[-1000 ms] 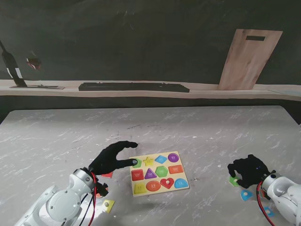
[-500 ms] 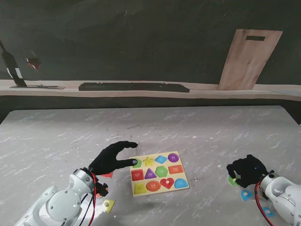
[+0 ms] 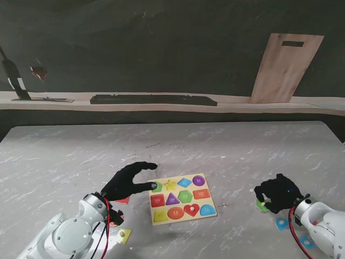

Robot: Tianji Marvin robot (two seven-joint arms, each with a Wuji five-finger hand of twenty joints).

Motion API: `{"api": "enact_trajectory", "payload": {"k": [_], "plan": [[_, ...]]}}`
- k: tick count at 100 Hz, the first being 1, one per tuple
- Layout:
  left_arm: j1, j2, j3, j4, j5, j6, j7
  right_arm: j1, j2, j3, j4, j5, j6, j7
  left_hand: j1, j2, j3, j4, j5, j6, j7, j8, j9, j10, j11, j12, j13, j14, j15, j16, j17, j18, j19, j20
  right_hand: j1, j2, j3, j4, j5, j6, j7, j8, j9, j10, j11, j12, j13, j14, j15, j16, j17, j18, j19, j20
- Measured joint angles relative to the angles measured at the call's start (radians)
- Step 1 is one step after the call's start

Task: Fit puzzle pieces into a puzzle board

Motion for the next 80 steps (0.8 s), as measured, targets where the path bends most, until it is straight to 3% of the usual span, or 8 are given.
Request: {"api": "enact_trajectory", "payload": {"k": [19,31,39,52,66,80], "plan": [[0.007,0.0,-0.005,-0.005,0.006,0.0,0.005,0.017,-0.01,-0.052,-0.051,0.068,0.011,0.031,0.0,0.0,0.0,0.0,0.0,0.0,0.0,0.0,0.0,0.0,0.0,0.0,0.0,0.0,0.0,0.0,0.0,0.0,0.0,0.0,0.0,-0.001,0.0,0.016,0.006,0.019,0.0,0.0,0.0,0.013,0.016,-0.006,0.002,0.012,0.041,0.012,0.015,0.004,0.051,0.01],[0.01,0.0,-0.009,-0.009,0.009,0.0,0.007,0.057,-0.022,-0.118,-0.063,0.165,0.025,0.073,0.0,0.0,0.0,0.0,0.0,0.0,0.0,0.0,0.0,0.0,0.0,0.0,0.0,0.0,0.0,0.0,0.0,0.0,0.0,0.0,0.002,-0.001,0.001,0.022,0.009,0.045,0.0,0.0,0.001,0.048,0.041,-0.006,0.013,0.024,0.082,0.027,0.039,0.009,0.107,0.041],[0.014,-0.001,-0.013,-0.01,0.011,-0.001,0.012,0.089,-0.031,-0.164,-0.07,0.226,0.048,0.111,0.0,0.0,0.0,0.0,0.0,0.0,0.0,0.0,0.0,0.0,0.0,0.0,0.0,0.0,0.0,0.0,0.0,0.0,0.0,0.0,0.002,-0.001,0.011,0.043,0.01,0.068,0.0,0.0,0.019,0.072,0.067,0.004,0.034,0.035,0.135,0.054,0.059,0.011,0.148,0.075],[0.018,-0.001,-0.017,-0.013,0.011,0.0,0.013,0.144,-0.044,-0.249,-0.072,0.258,0.103,0.13,0.0,0.0,0.0,0.0,0.0,0.0,0.0,0.0,0.0,0.0,0.0,0.0,0.0,0.0,0.0,0.0,0.0,0.0,0.0,0.0,0.002,-0.001,0.012,0.045,0.012,0.081,0.0,0.007,0.019,0.084,0.074,0.016,0.034,0.045,0.154,0.065,0.064,0.012,0.175,0.098],[0.02,-0.001,-0.017,-0.016,0.009,0.005,0.012,0.213,-0.054,-0.35,-0.049,0.345,0.15,0.143,0.0,0.0,0.0,0.0,0.0,0.0,0.0,0.0,0.0,0.0,0.0,0.0,0.0,0.0,0.0,0.0,0.0,0.0,0.0,0.0,0.007,-0.01,0.013,0.045,0.02,0.092,0.0,0.008,0.018,0.085,0.081,0.017,0.034,0.046,0.164,0.066,0.068,0.013,0.185,0.116],[0.022,-0.001,-0.019,-0.018,0.008,0.007,0.011,0.296,-0.067,-0.459,0.019,0.366,0.165,0.121,0.0,0.0,0.0,0.0,0.0,0.0,0.0,0.0,0.0,0.0,0.0,0.0,0.0,0.0,0.0,0.0,0.0,0.0,0.0,0.0,0.007,-0.011,0.013,0.045,0.02,0.093,0.0,0.008,0.018,0.085,0.083,0.017,0.053,0.047,0.166,0.067,0.074,0.014,0.187,0.123]]}}
